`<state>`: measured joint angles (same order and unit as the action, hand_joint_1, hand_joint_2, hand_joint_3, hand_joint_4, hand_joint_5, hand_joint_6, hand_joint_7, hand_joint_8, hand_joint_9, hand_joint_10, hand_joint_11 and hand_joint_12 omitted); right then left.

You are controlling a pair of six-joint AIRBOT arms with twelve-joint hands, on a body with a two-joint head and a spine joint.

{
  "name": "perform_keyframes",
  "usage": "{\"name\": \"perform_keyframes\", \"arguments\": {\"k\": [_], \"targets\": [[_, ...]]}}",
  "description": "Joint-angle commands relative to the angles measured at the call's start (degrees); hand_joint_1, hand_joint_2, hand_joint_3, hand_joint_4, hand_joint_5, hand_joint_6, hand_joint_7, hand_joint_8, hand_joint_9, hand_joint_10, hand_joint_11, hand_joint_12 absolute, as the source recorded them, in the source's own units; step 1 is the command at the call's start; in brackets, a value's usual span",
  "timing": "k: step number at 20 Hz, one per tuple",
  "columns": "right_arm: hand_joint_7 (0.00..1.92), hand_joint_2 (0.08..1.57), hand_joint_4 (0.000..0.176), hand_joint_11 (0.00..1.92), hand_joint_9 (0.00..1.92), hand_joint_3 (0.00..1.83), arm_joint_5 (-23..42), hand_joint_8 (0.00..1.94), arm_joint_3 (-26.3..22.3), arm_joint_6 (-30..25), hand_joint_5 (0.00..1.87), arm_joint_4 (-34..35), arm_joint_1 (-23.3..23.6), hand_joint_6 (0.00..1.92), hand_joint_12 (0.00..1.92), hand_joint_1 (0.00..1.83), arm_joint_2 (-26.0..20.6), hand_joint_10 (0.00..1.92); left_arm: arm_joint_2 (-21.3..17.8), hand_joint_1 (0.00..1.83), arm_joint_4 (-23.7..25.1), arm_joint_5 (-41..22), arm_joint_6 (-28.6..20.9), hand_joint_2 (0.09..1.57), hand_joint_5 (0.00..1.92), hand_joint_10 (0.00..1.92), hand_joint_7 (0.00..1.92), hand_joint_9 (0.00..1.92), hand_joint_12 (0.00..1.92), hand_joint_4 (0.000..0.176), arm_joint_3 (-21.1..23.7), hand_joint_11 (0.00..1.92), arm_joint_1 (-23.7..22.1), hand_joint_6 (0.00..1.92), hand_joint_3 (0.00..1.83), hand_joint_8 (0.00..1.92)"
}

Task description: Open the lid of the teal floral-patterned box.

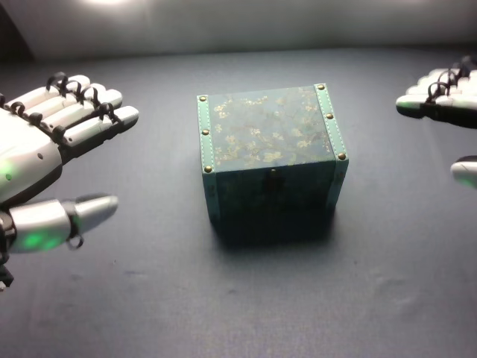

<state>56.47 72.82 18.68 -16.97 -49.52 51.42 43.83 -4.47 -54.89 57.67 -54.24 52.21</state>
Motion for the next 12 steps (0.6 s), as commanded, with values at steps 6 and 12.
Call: {"name": "perform_keyframes", "arguments": {"k": [6,12], "targets": [[0.11,1.51,0.000,0.00,0.02,0.00,4.5,0.00,0.2,-0.8,0.17,0.7,0.7,0.00,0.15,0.35,-0.2,0.00,0.0,0.00,0.0,-5.2,0.0,1.41,0.05,0.00,0.00,0.00,0.00,0.000,-0.3,0.00,-0.8,0.00,0.00,0.00],[0.04,1.51,0.000,0.00,0.00,0.01,-1.2,0.00,1.1,-2.4,0.10,-6.1,3.8,0.00,0.00,0.22,1.0,0.00,1.5,0.00,2.9,0.2,-0.7,1.42,0.06,0.00,0.01,0.00,0.00,0.000,-1.6,0.00,-3.3,0.01,0.00,0.01]]}}
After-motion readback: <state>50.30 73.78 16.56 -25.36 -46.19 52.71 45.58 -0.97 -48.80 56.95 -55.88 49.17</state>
